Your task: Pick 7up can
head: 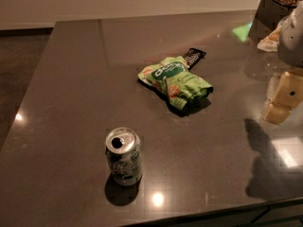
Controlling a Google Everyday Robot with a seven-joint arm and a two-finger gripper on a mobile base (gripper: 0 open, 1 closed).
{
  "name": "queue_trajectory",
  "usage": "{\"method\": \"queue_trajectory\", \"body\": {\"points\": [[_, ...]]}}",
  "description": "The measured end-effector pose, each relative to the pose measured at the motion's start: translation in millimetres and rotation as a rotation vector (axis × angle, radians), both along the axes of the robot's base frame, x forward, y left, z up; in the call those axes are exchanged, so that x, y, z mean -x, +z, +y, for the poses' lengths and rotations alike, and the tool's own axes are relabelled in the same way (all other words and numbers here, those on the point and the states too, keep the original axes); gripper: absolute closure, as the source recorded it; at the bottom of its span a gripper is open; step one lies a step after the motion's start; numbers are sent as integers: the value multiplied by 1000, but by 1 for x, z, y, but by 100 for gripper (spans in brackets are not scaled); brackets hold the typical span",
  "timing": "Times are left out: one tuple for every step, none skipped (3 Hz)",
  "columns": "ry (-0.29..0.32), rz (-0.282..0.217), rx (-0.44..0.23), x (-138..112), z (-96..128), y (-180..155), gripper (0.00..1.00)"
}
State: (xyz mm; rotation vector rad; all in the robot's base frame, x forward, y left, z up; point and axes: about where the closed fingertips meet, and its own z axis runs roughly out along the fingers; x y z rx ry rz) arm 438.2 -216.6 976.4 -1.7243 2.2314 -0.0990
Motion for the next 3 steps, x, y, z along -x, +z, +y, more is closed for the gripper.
{"method": "queue_trajectory", "body": {"points": [[0,0,0,0,0,0,0],[9,6,-4,0,4,2,0],[17,8,-9,1,7,1,0]]}}
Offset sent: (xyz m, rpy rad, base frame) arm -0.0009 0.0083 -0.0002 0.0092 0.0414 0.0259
